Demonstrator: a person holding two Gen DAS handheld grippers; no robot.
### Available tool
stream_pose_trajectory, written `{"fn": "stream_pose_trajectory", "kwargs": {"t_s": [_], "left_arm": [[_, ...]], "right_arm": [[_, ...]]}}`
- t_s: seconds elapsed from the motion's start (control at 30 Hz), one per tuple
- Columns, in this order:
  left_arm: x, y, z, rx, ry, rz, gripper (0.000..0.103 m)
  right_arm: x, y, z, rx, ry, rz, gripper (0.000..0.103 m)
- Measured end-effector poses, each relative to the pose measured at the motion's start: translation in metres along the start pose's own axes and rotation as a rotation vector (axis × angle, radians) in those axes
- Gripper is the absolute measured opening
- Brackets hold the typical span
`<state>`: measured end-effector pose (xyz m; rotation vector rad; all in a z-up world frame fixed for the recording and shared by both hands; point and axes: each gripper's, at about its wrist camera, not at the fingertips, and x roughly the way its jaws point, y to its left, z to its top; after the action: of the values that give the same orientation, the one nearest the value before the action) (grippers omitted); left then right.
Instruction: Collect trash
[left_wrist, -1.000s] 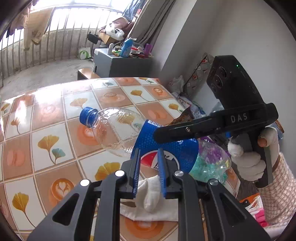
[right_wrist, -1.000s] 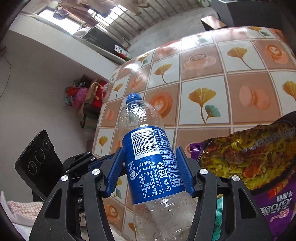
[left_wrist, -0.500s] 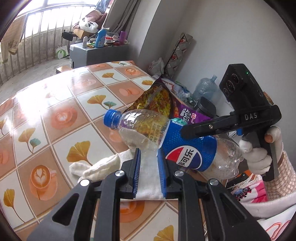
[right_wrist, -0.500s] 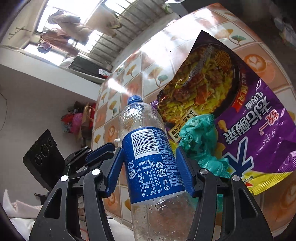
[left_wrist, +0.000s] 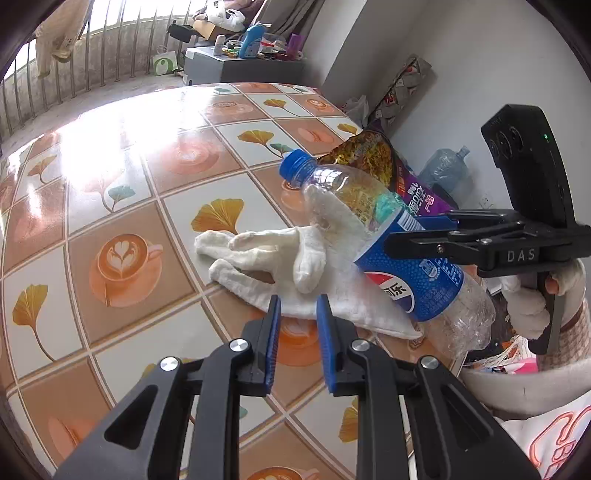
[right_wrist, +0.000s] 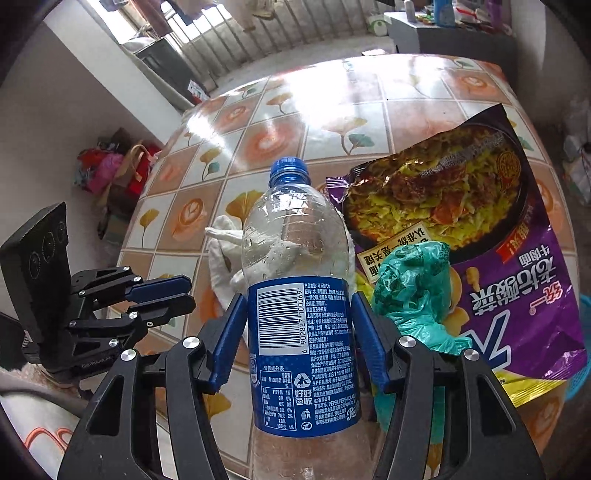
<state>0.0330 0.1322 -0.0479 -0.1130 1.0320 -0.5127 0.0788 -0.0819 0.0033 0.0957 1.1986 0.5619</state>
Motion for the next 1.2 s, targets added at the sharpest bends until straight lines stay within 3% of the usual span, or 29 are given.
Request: {"fn": "stream_pose_trajectory", "kwargs": {"t_s": [0.17, 0.33, 0.47, 0.67, 0.8, 0.9, 0.97, 1.07, 1.2], "left_arm": [[-0.002, -0.013, 0.006, 0.063, -0.03, -0.027, 0.019], [0.003, -0.042, 0.01, 0.169, -0.031, -0.11, 0.019], [0.016, -0.072, 0.007, 0.287, 0.009, -0.175, 0.036], [0.046, -0.108, -0.008, 0.475, 0.062, -0.082, 0.048], [0.069, -0.113, -0.015, 0.519, 0.099, 0.023, 0.048], [0.071, -0.111, -0.021, 0.535, 0.067, 0.049, 0.048], [0.071, -0.112, -0.022, 0.545, 0.054, 0.07, 0.045], [0.07, -0.105, -0.019, 0.504, 0.043, 0.077, 0.028], [0.065, -0.085, -0.002, 0.373, 0.064, 0.014, 0.008]], "right_arm": [[-0.035, -0.012, -0.003, 0.092, -0.125, 0.074, 0.053], [-0.075, -0.023, -0.014, 0.161, -0.237, 0.062, 0.053], [-0.105, -0.037, -0.03, 0.232, -0.315, 0.027, 0.053], [-0.113, -0.064, -0.062, 0.347, -0.334, -0.051, 0.054], [-0.099, -0.077, -0.077, 0.419, -0.313, -0.095, 0.054], [-0.095, -0.085, -0.084, 0.442, -0.306, -0.096, 0.054], [-0.093, -0.09, -0.087, 0.444, -0.303, -0.098, 0.054], [-0.088, -0.097, -0.088, 0.458, -0.291, -0.112, 0.054], [-0.087, -0.101, -0.09, 0.464, -0.296, -0.108, 0.054]]}}
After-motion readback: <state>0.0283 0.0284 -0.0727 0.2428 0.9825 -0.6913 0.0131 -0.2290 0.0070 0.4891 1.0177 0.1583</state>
